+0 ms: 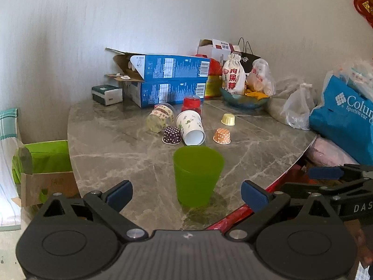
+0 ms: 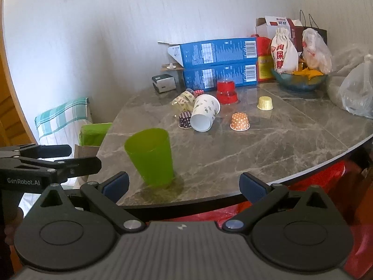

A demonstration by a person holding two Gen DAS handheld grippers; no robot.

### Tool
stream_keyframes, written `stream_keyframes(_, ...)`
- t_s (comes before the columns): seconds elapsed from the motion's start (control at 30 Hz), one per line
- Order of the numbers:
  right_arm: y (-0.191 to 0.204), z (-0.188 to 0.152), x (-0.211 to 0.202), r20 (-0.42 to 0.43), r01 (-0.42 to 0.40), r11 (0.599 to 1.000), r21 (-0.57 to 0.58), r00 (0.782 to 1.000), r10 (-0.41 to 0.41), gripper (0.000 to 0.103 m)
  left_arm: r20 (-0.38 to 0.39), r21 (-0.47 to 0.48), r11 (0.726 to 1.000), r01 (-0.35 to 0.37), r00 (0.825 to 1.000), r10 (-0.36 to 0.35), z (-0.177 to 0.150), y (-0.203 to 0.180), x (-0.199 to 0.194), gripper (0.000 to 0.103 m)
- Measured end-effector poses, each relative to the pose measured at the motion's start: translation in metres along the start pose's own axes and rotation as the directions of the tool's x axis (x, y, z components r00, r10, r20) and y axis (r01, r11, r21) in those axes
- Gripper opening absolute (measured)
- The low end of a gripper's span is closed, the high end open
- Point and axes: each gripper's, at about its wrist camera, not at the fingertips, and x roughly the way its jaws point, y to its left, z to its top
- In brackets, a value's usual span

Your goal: Flip cup upright

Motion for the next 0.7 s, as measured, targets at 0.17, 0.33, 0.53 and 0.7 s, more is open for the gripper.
stream_keyframes(0.17, -0.0013, 0.0017, 0.0002, 0.003, 0.007, 1.000, -0.007, 1.000, -0.007, 0.102, 0.011, 0.001, 1.000, -0.010, 1.000, 0.010, 0.0021, -0.0010, -0.0028, 0.101)
stream_keyframes(0.33, -0.0031, 0.0012, 0.0020, 0.000, 0.005, 1.000, 0.000, 1.000, -0.005, 0.102, 0.009, -0.019, 1.000, -0.005, 1.000, 0.005, 0.0011, 0.0014, -0.0025, 0.101)
stream_keyframes(0.53, -0.0036, 0.0007, 0.0057, -0.006, -0.002, 1.000, 0.000, 1.000, 0.002, 0.102, 0.009, -0.026, 0.999, -0.039, 0.999, 0.039, -0.0016, 0.0009, -0.0013, 0.101)
stream_keyframes(0.7, -0.0027, 0.0002, 0.0080, 0.001, -0.001, 1.000, -0.008, 1.000, 0.001, 0.102, 0.023, -0.036, 0.999, -0.023, 0.999, 0.024, -0.0019, 0.0021, -0.0021, 0.101)
